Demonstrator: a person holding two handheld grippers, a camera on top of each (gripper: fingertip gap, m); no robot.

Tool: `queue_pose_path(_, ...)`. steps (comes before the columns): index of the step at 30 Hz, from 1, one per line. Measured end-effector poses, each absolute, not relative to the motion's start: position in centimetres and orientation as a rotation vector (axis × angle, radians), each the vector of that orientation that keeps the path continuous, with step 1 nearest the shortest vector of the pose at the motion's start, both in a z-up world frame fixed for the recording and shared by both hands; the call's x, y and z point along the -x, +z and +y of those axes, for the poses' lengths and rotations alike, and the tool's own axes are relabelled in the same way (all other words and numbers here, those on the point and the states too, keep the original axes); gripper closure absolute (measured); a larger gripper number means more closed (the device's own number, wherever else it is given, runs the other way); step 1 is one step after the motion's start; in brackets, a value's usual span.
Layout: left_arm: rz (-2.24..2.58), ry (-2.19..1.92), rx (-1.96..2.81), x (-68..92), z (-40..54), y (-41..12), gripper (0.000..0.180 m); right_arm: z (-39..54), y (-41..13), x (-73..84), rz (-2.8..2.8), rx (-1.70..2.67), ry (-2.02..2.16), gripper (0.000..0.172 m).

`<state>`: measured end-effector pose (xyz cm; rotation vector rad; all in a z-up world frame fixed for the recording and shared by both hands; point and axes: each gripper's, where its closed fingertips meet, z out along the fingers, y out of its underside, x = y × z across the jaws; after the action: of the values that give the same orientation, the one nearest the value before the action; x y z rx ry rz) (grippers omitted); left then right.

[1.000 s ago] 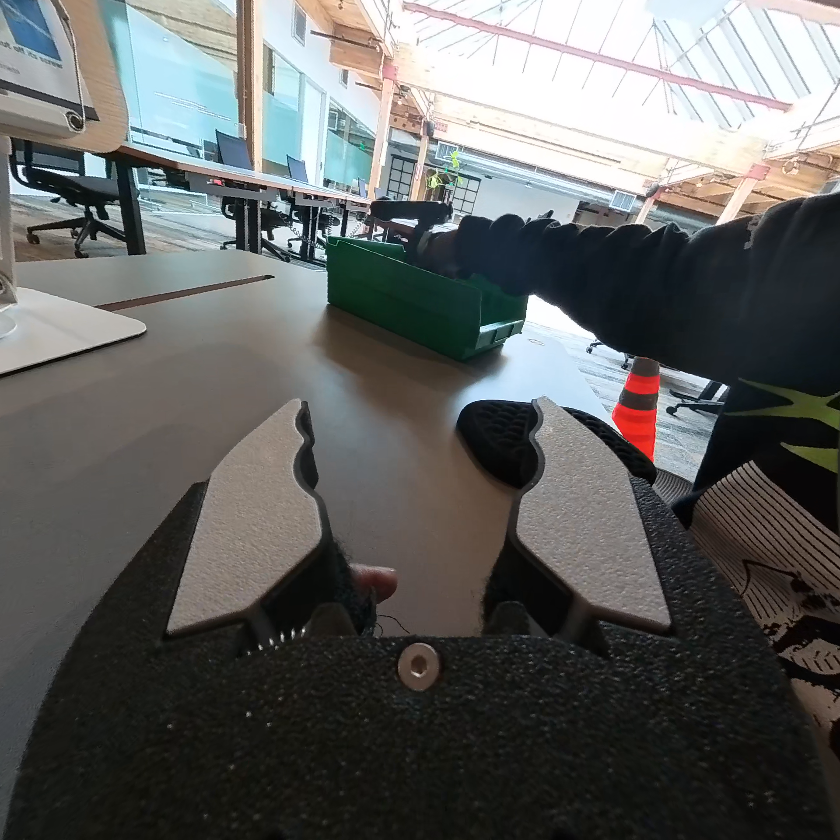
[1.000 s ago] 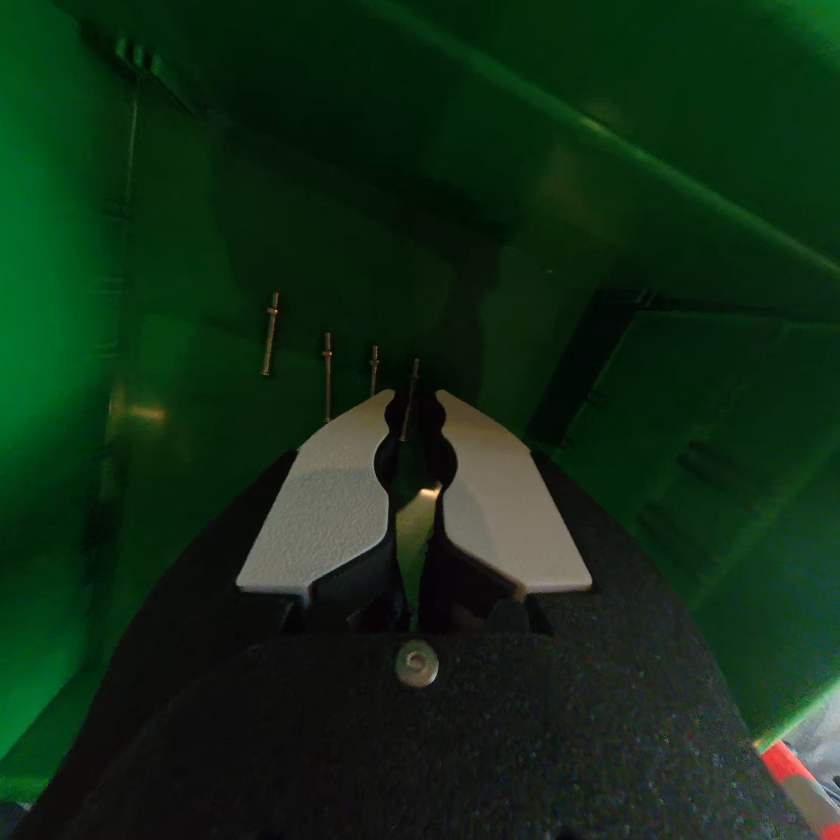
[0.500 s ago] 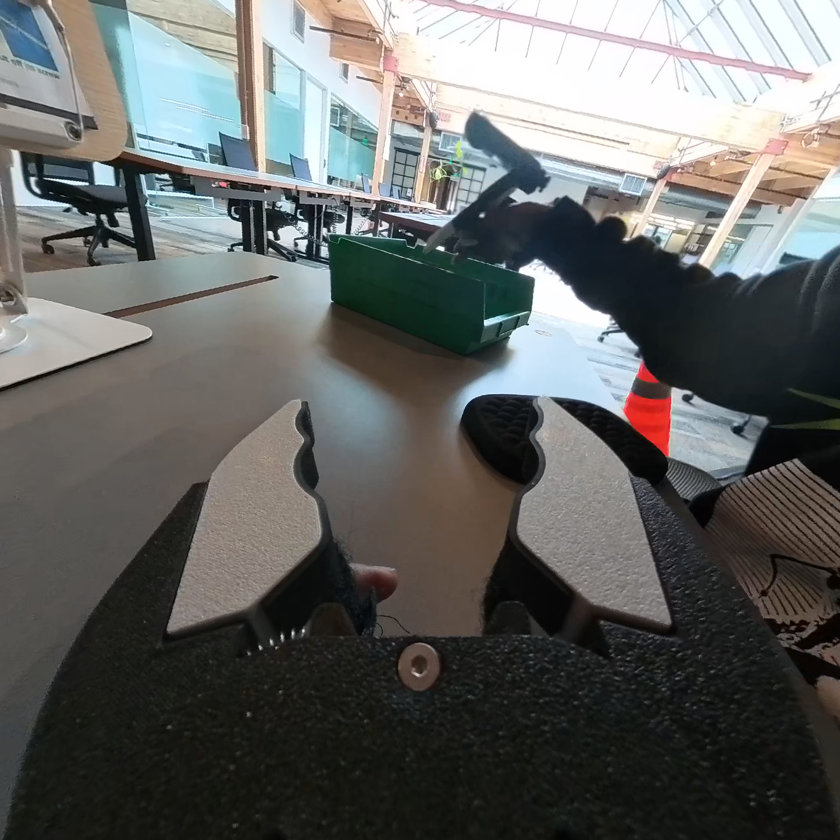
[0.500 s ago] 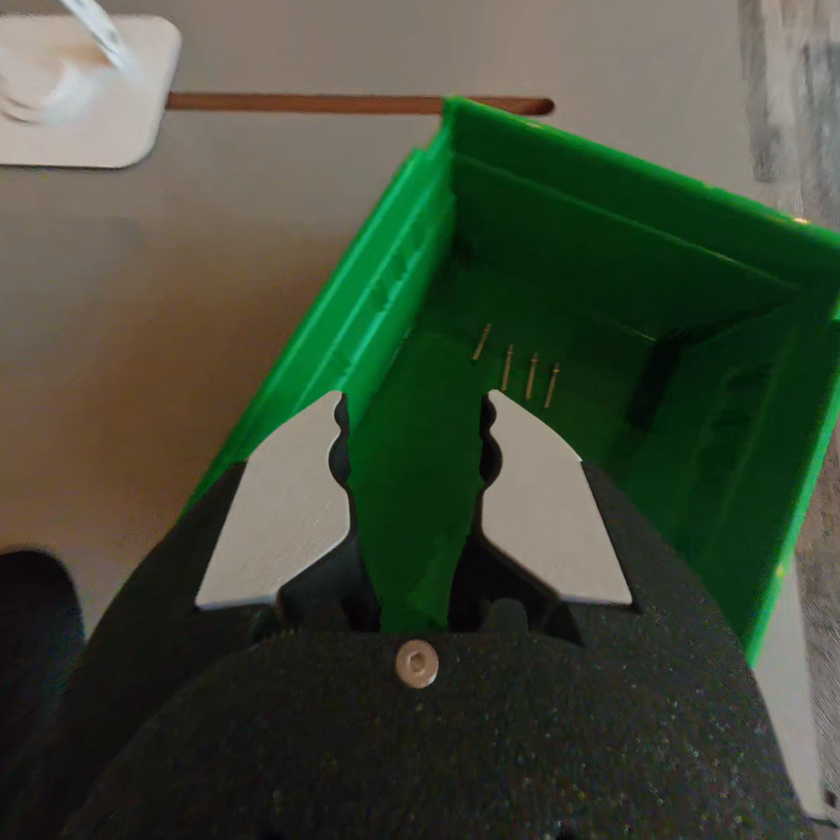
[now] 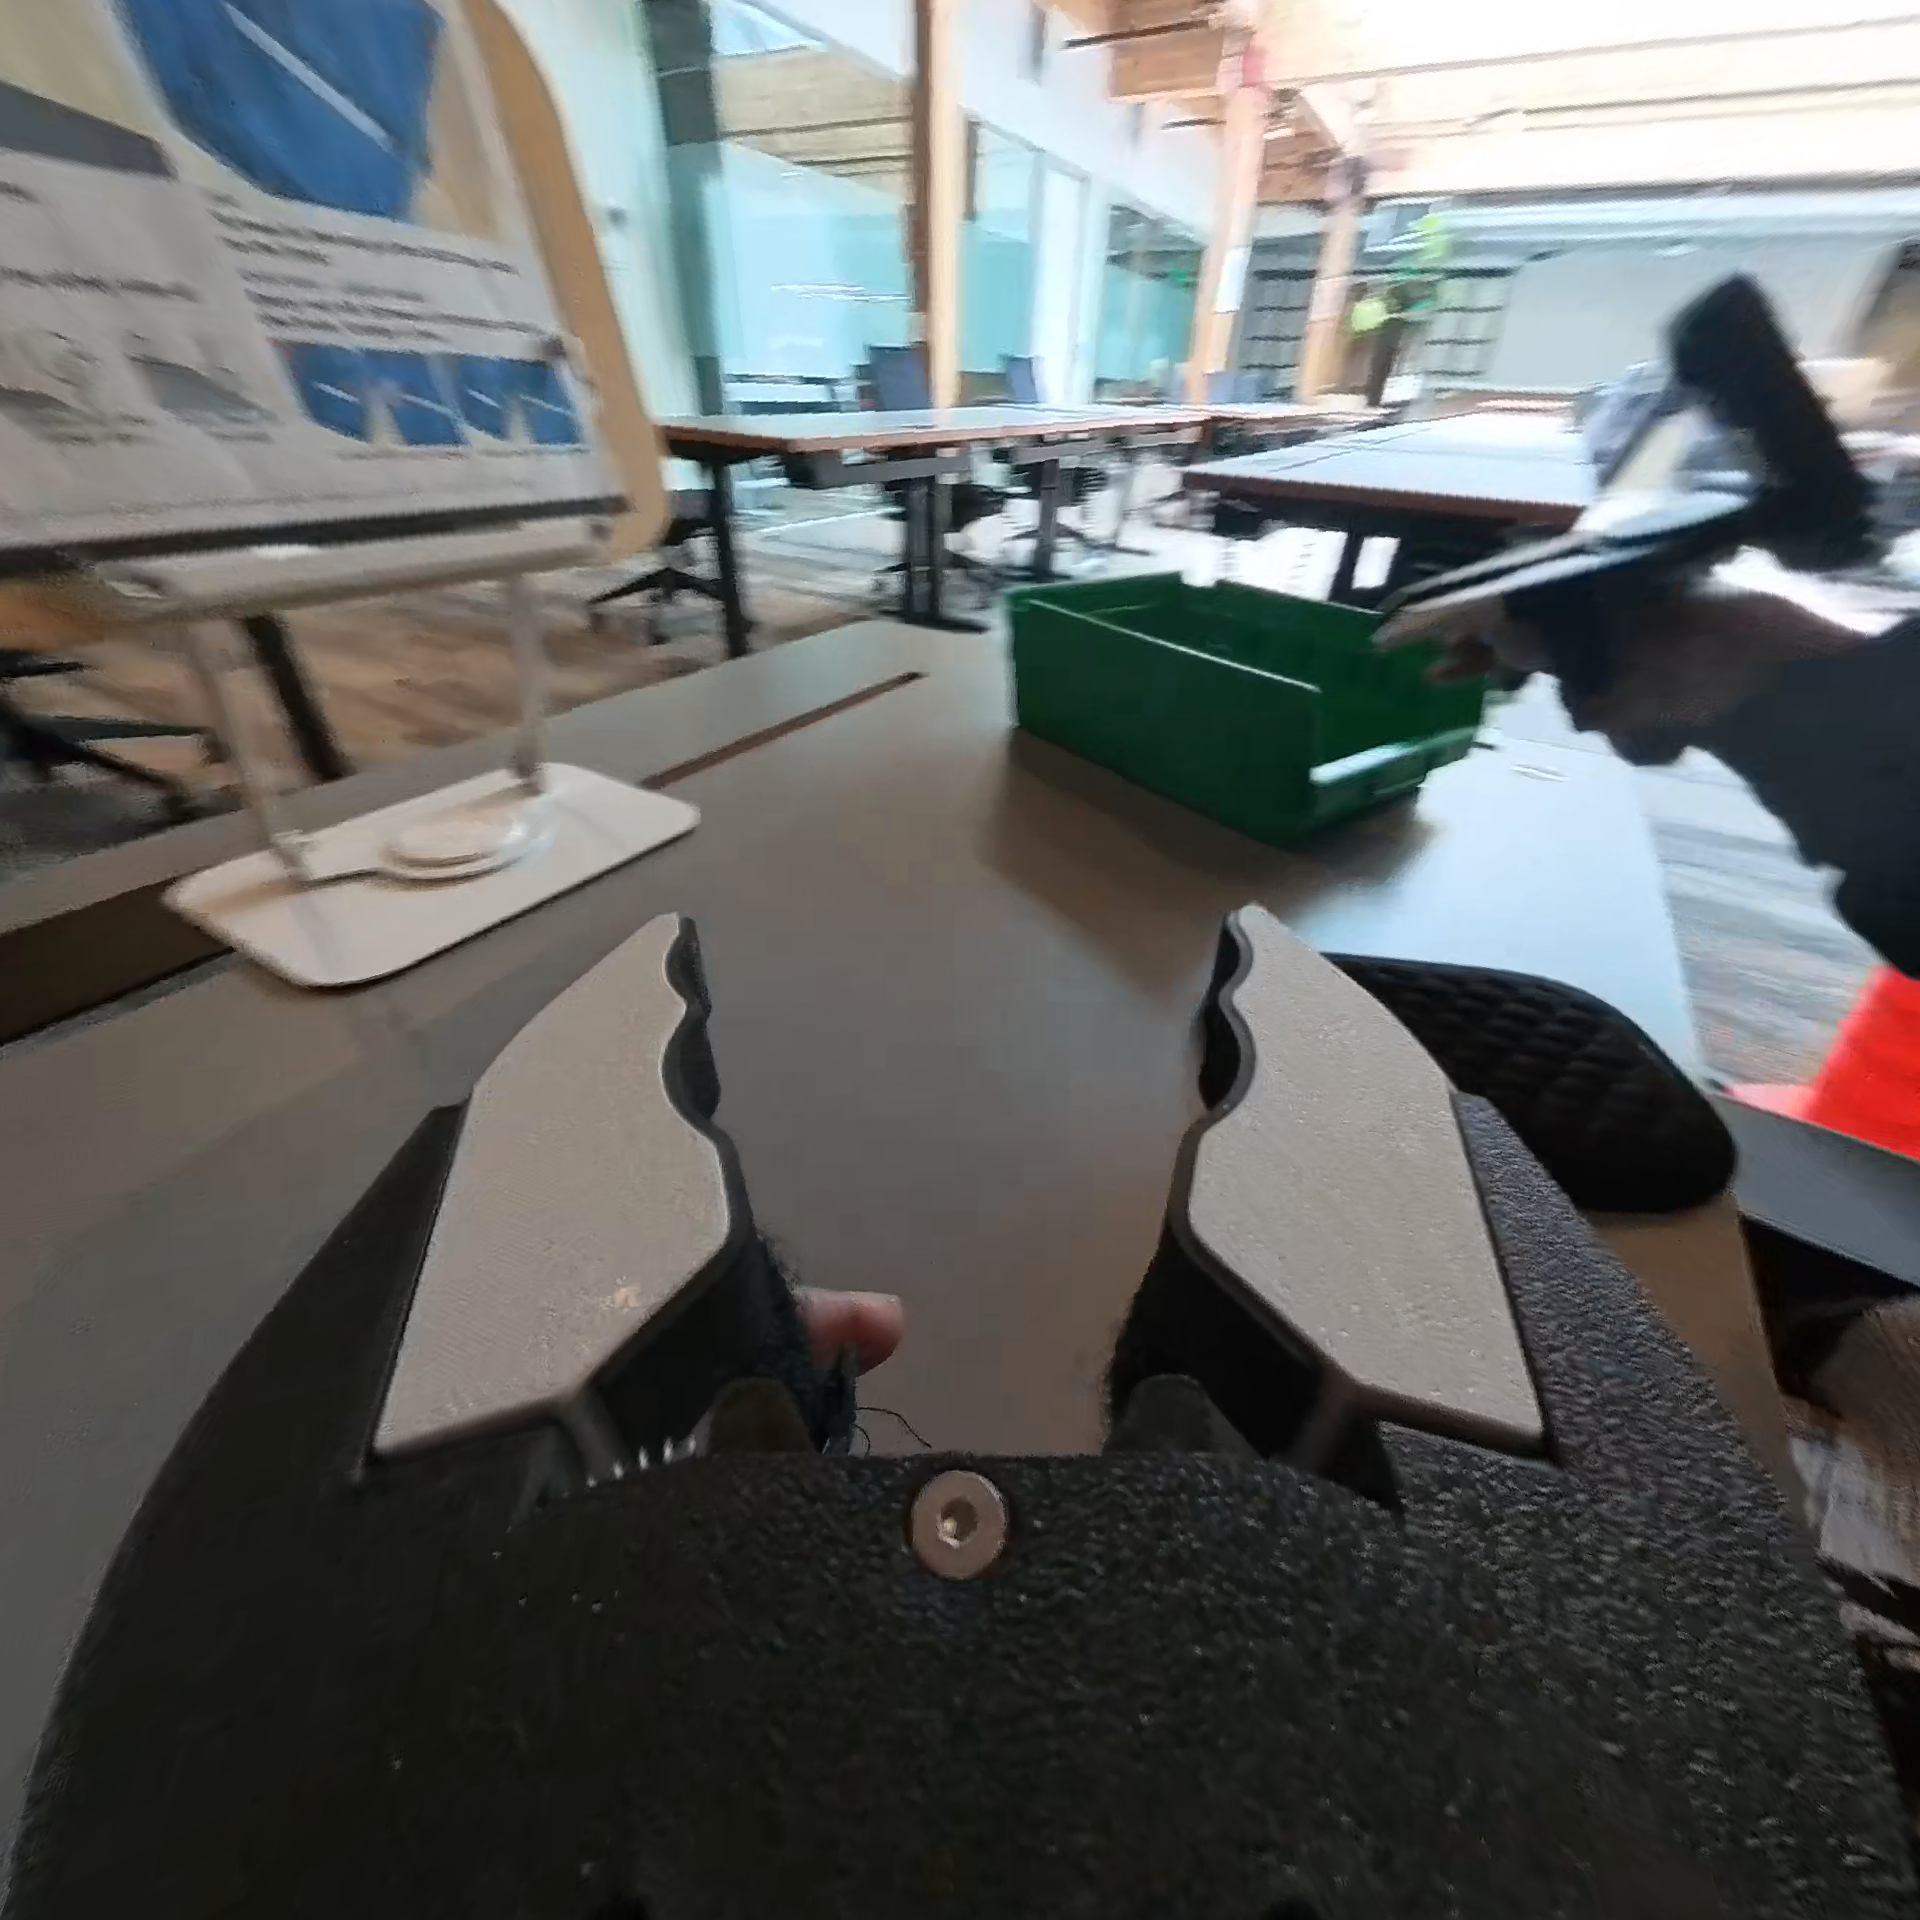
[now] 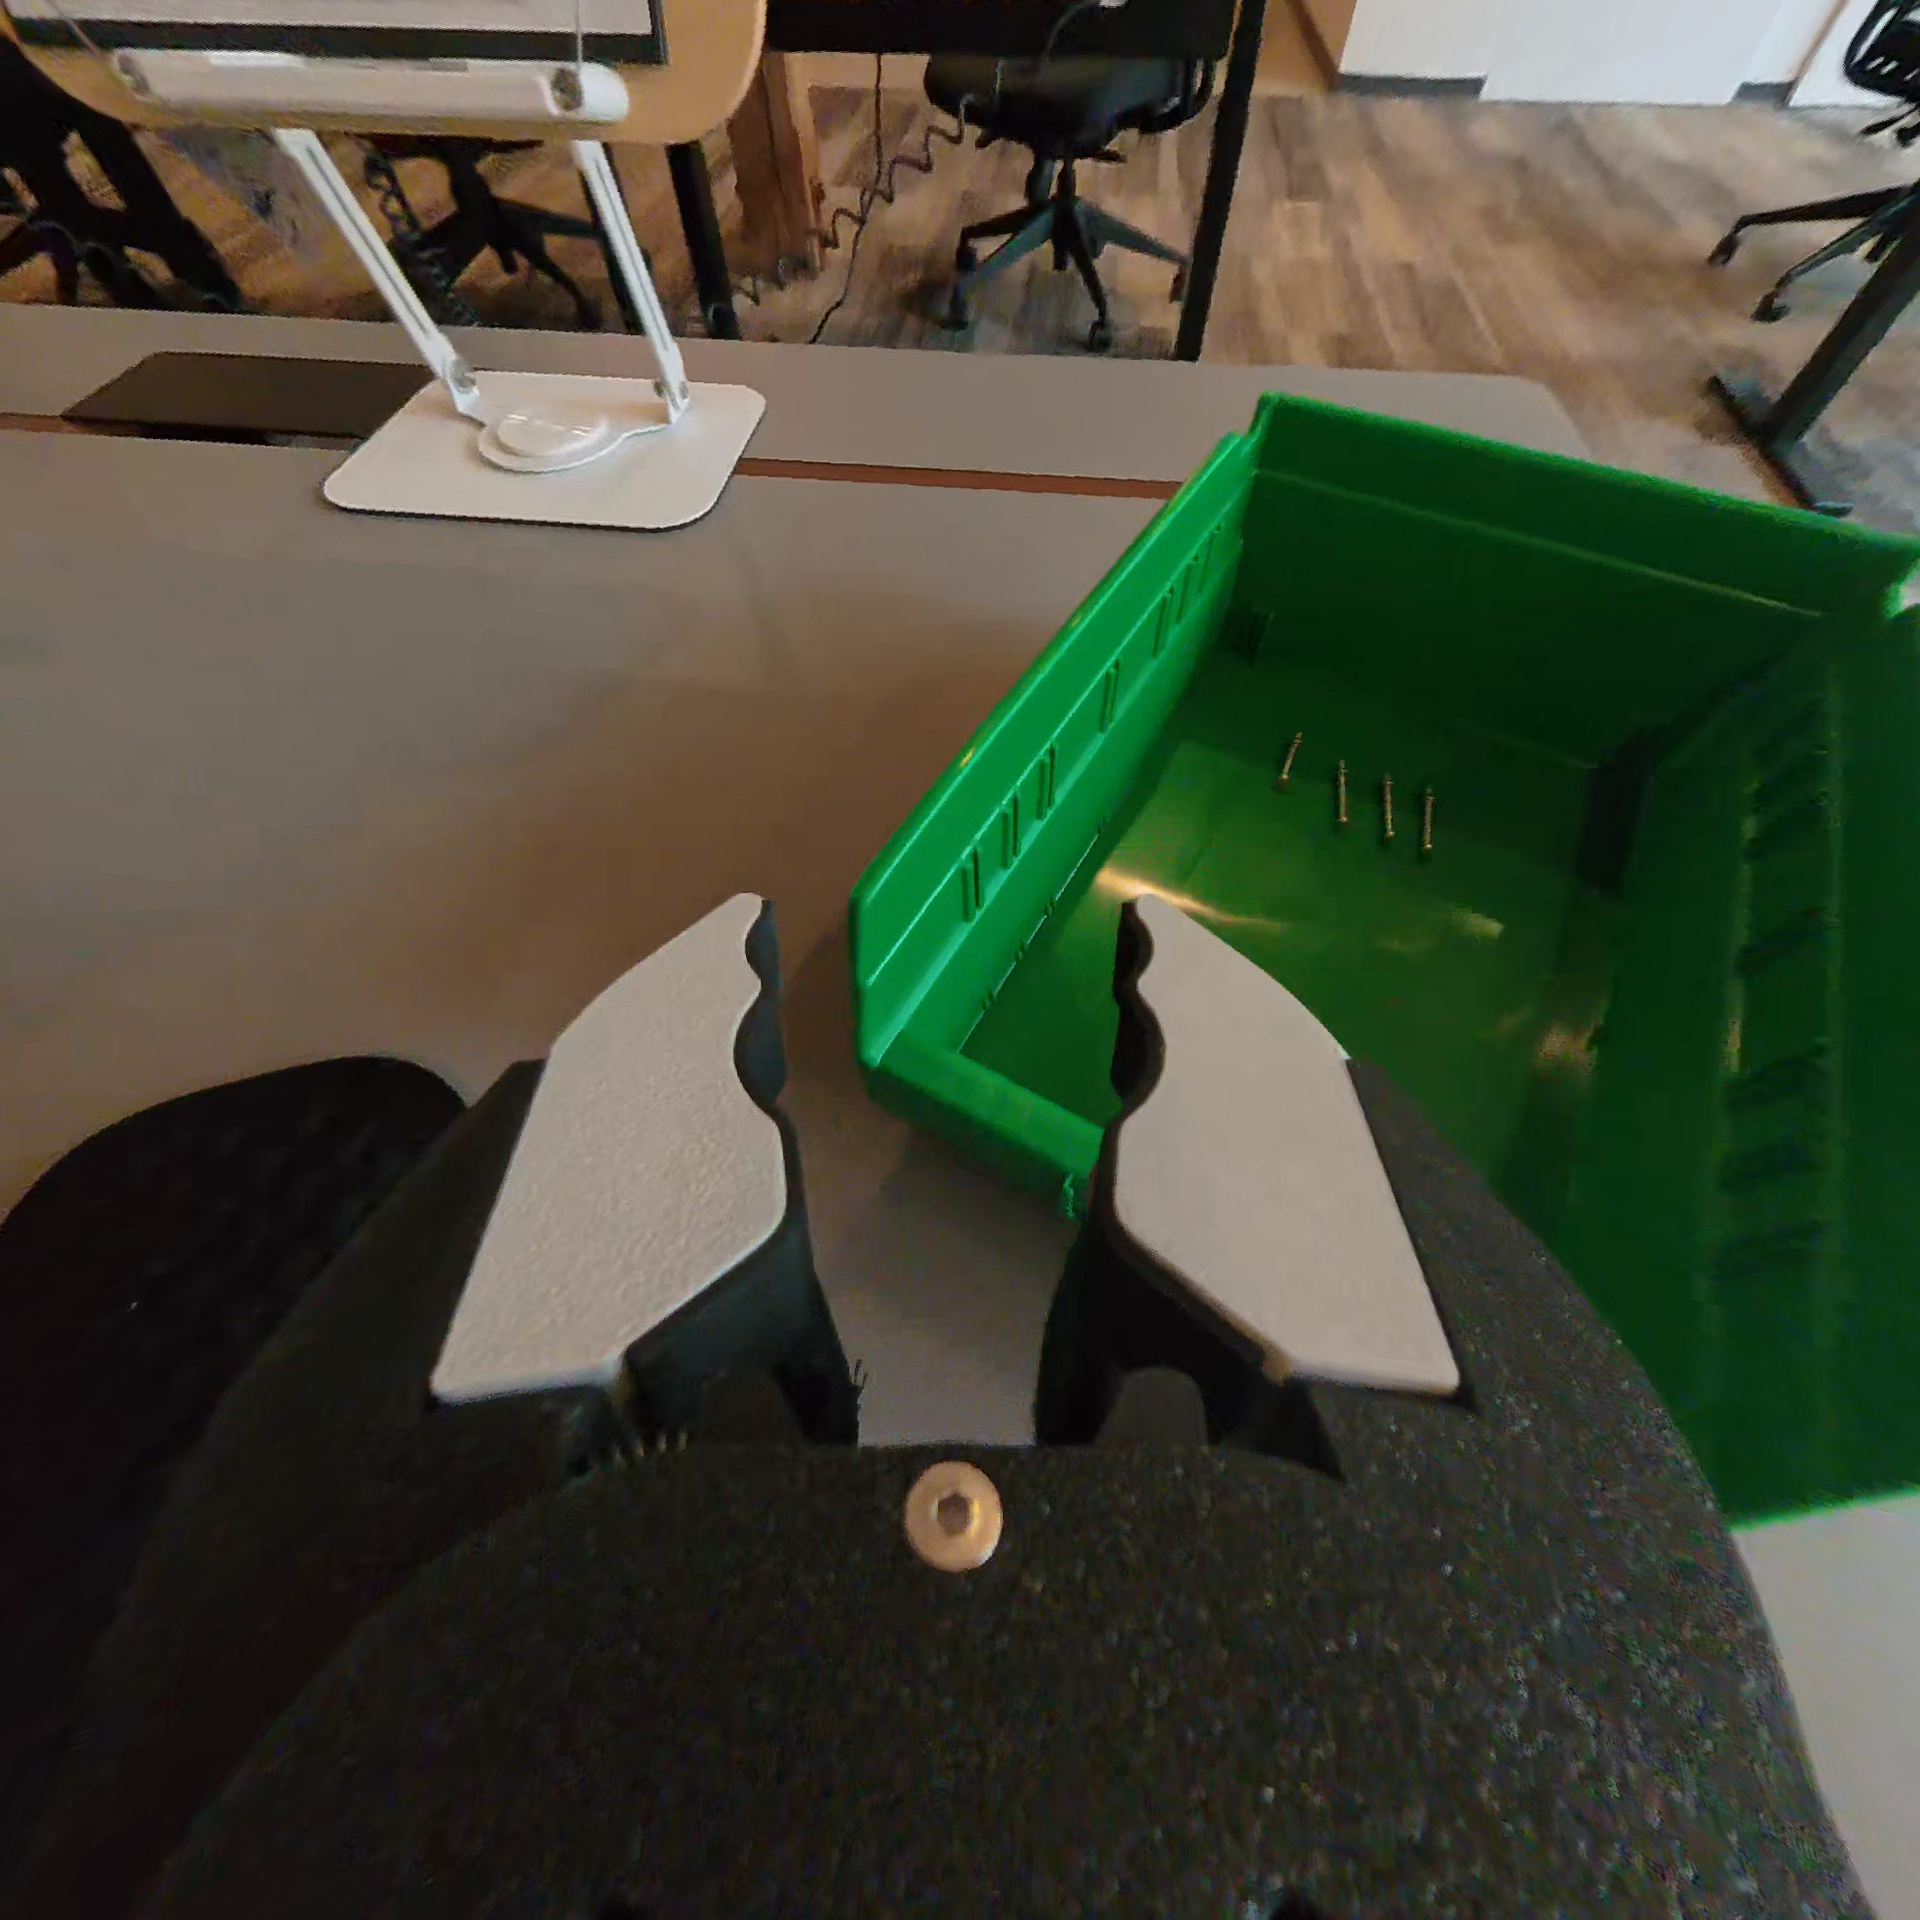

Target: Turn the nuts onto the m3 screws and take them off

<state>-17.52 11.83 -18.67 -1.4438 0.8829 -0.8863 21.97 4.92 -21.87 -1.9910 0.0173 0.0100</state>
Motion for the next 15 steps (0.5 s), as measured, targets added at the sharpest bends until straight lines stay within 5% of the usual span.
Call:
queue_pose_path(7, 0.494, -0.319, 1.577, 27.8, 11.3, -16.9, 0.091, 4.6, -22.8, -20.0, 0.006, 1.931, -0.072, 0.101)
queue_pose_path(15, 0.298, -0.117, 1.815, 35.1, 11.9, -22.9, 0.096, 6.0, -24.6, -19.6, -0.003, 1.938, -0.178, 0.099)
